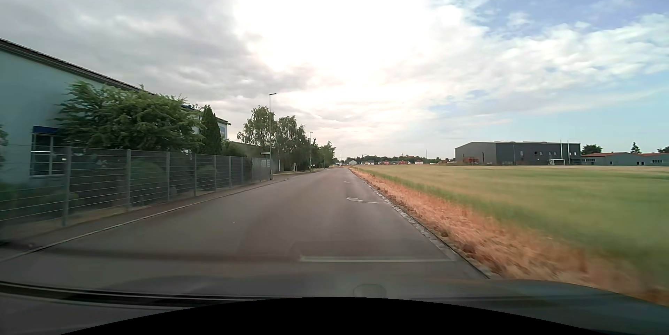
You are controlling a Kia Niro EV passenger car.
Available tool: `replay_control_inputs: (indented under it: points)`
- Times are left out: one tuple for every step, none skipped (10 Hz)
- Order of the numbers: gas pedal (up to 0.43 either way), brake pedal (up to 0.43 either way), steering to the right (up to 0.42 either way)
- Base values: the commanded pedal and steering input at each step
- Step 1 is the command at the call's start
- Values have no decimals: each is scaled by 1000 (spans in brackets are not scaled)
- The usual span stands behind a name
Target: Follow the waypoints while adhering to traffic rules and regulations
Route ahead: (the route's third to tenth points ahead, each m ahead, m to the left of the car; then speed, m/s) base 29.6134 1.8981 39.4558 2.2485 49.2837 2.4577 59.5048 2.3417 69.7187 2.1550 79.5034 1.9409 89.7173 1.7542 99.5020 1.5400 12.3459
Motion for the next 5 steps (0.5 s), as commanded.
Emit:
replay_control_inputs:
  points:
    - [98, 0, -4]
    - [98, 0, -4]
    - [98, 0, -4]
    - [110, 0, -4]
    - [110, 0, -5]
